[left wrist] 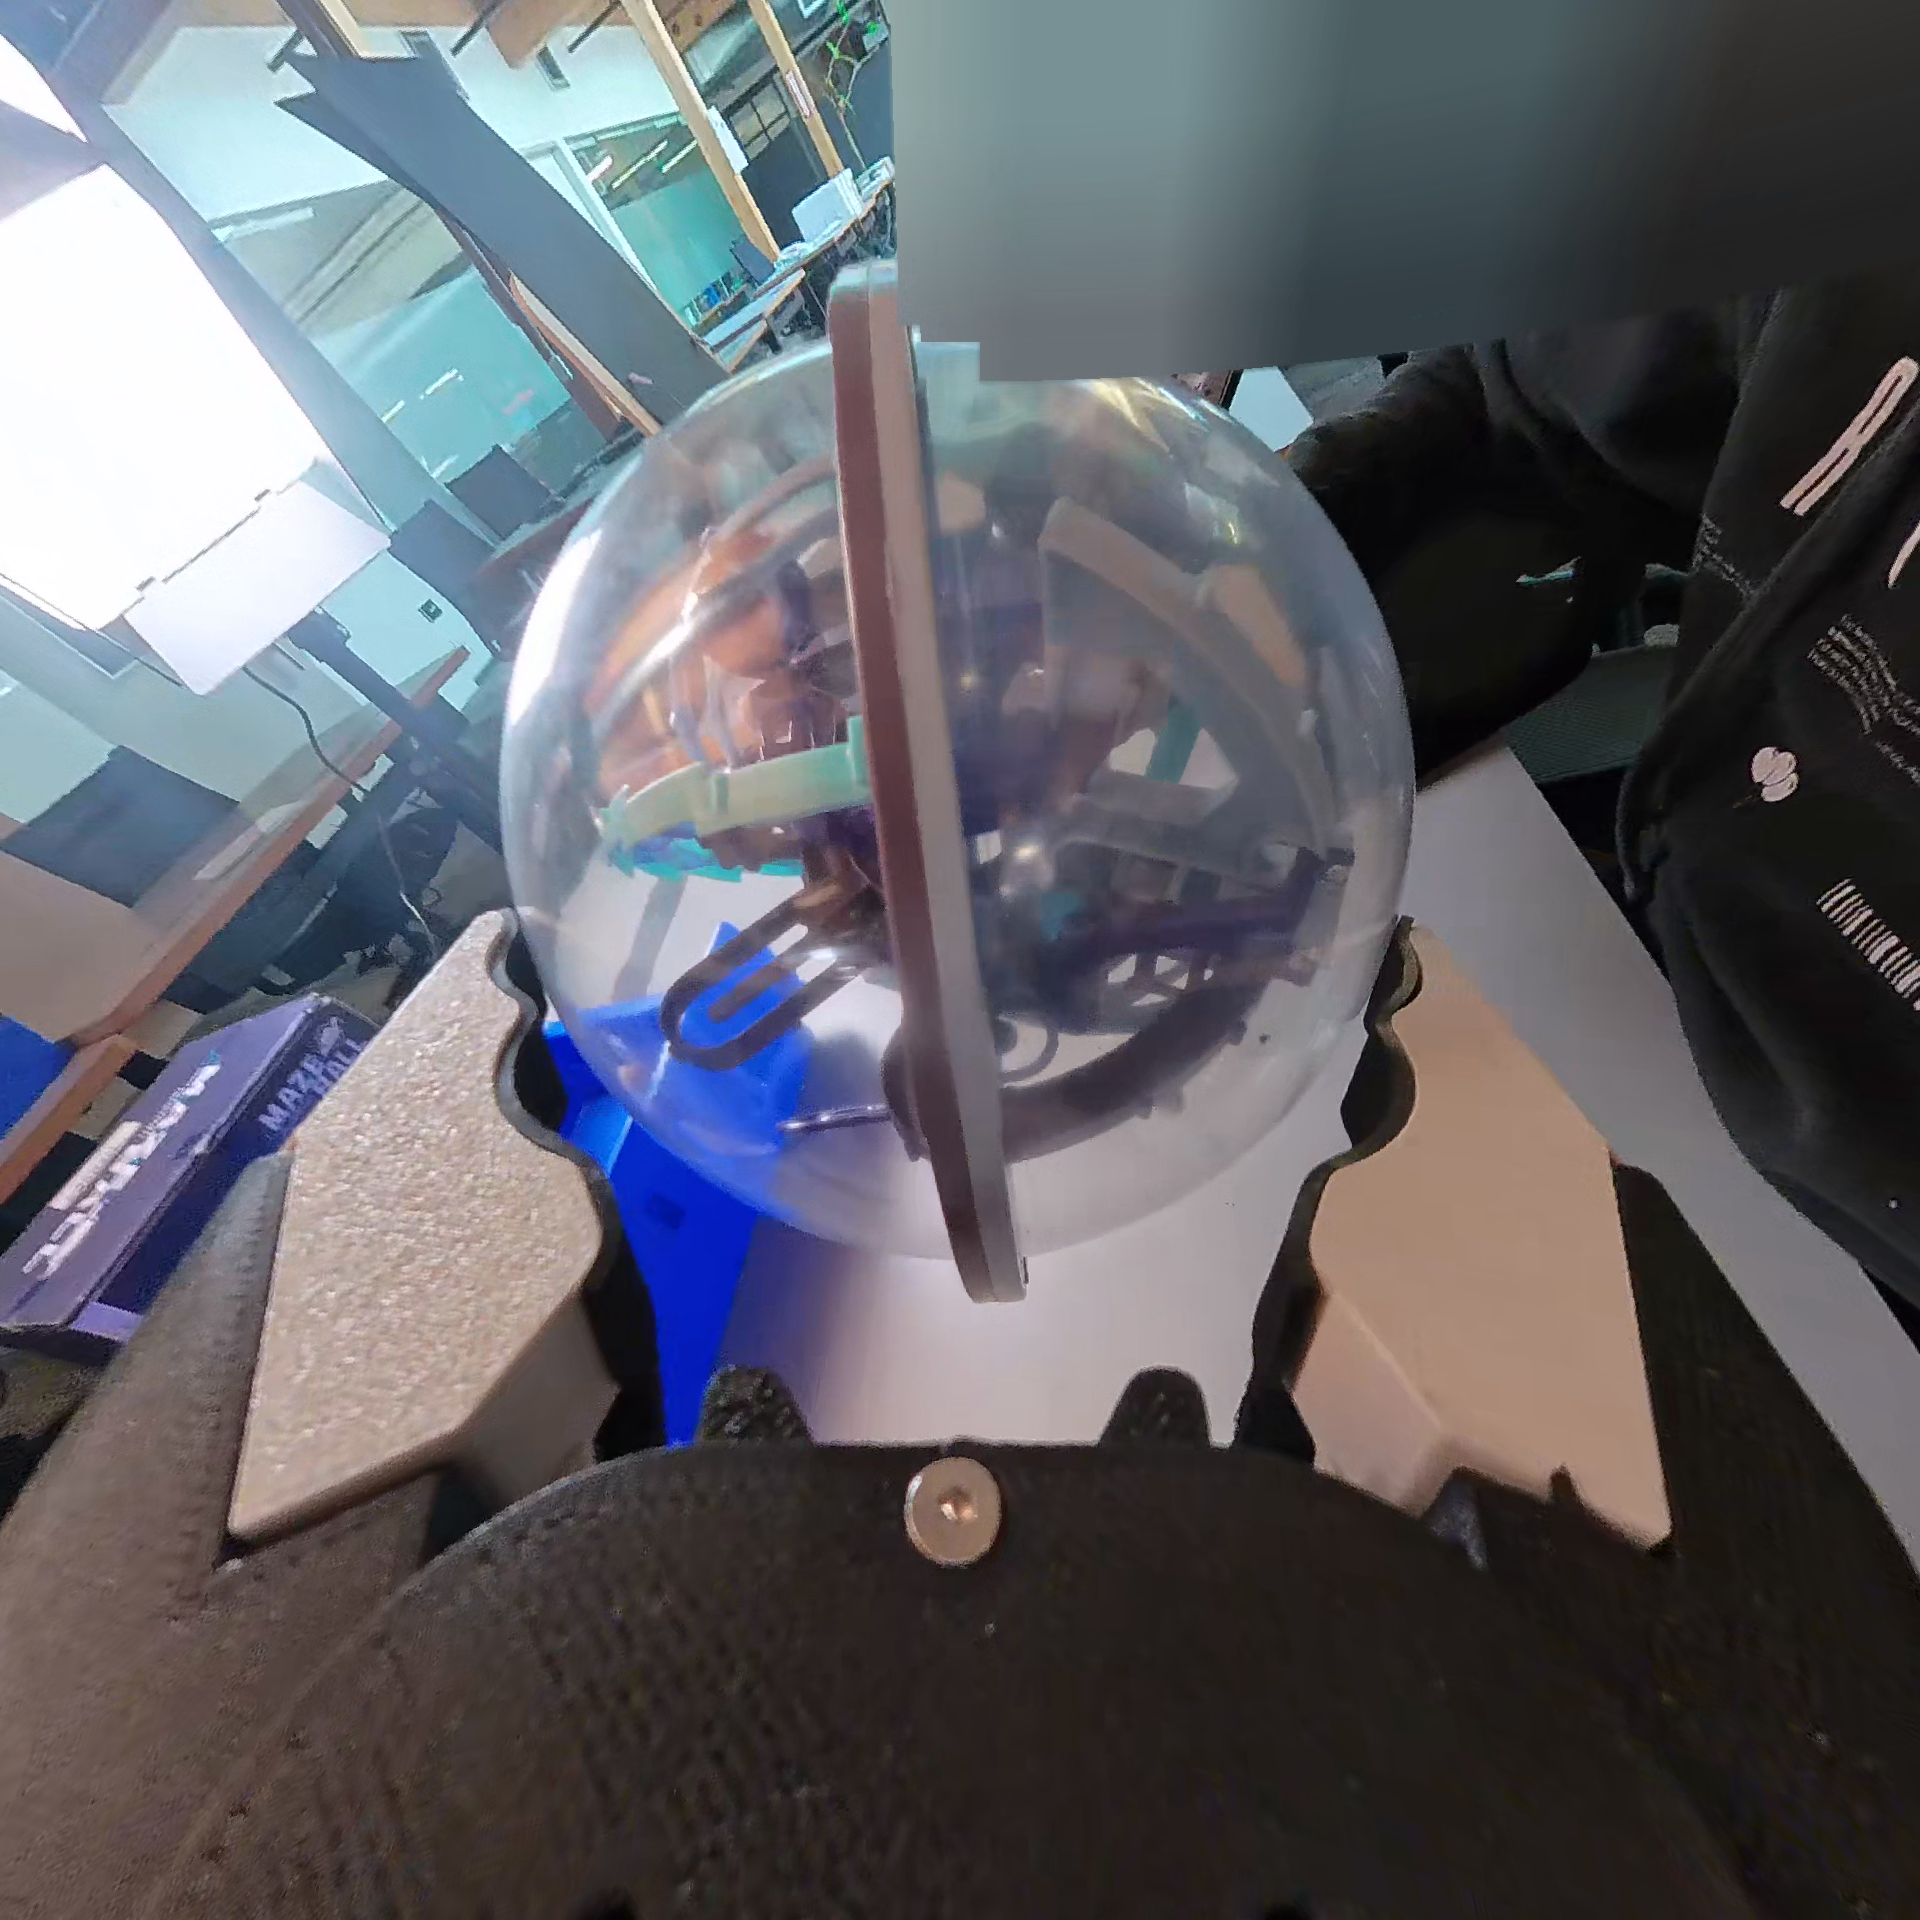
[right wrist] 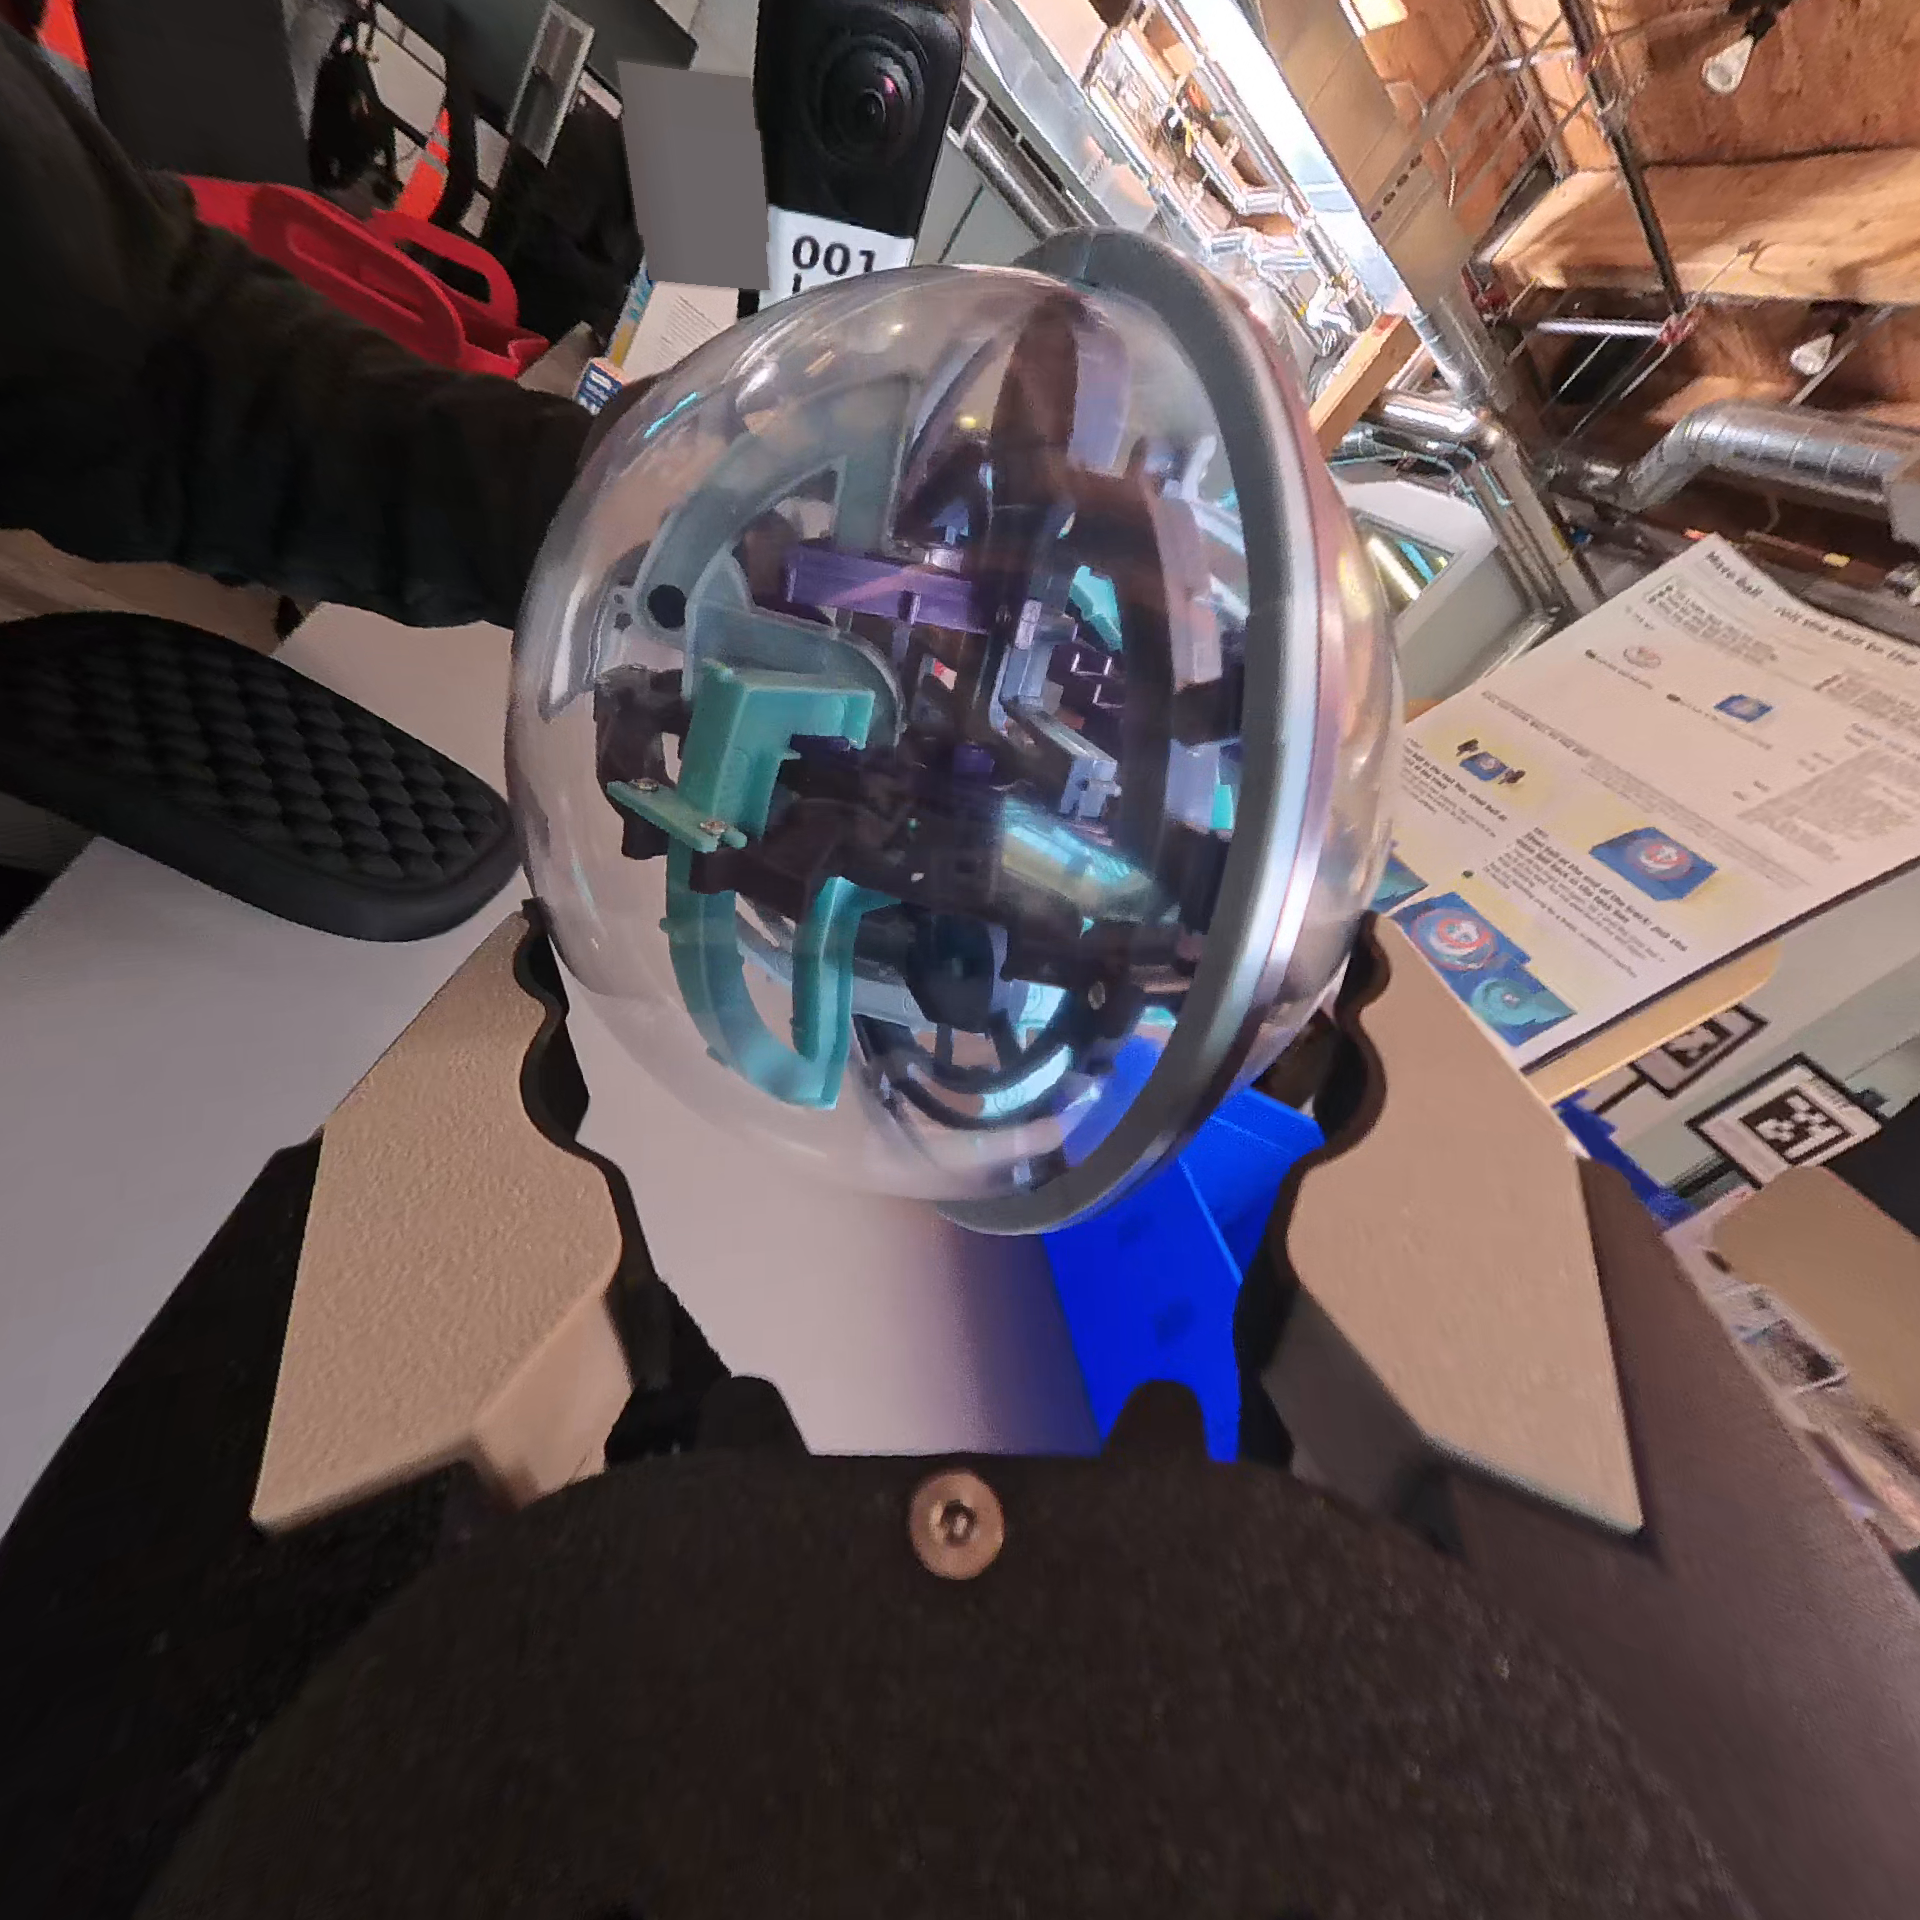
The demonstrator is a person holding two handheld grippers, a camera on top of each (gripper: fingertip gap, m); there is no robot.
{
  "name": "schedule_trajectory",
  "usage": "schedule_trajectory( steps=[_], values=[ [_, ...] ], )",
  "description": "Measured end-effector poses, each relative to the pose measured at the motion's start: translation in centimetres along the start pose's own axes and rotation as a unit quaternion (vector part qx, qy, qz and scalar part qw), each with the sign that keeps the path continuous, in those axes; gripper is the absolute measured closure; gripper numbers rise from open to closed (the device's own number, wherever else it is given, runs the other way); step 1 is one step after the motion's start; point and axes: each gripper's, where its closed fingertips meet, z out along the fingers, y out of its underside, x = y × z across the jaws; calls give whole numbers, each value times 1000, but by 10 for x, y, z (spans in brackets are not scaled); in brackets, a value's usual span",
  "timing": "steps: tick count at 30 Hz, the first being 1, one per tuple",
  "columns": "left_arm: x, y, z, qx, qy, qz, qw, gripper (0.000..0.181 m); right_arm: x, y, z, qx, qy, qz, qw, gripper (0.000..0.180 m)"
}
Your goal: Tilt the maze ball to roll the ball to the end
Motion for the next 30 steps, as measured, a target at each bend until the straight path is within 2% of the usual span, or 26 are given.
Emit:
schedule_trajectory(
  steps=[4, 8, 10, 12, 16, 18, 23, 30],
  values=[
    [-4, 1, 5, 5, 5, -39, 999, 29, 3, 10, -1, -2, -8, 59, 998, 37],
    [-21, -3, 15, 5, 11, -133, 991, 29, 5, 38, 3, 5, -30, 221, 975, 38],
    [-36, 2, 26, -27, 15, -212, 977, 29, -4, 59, 11, 7, -69, 352, 933, 39],
    [-44, 21, 33, -75, 39, -308, 947, 29, -28, 73, 20, 1, -125, 485, 866, 42],
    [-33, 53, 22, -77, 85, -473, 874, 29, -55, 70, 23, -12, -167, 638, 751, 49],
    [-28, 65, 15, -62, 83, -526, 844, 29, -57, 73, 22, -26, -168, 672, 720, 49],
    [-22, 92, 16, -46, 80, -596, 798, 29, -62, 87, 20, -62, -181, 718, 669, 50],
    [-20, 107, 23, -32, 104, -653, 749, 29, -69, 94, 13, -80, -189, 753, 625, 55]
  ],
)
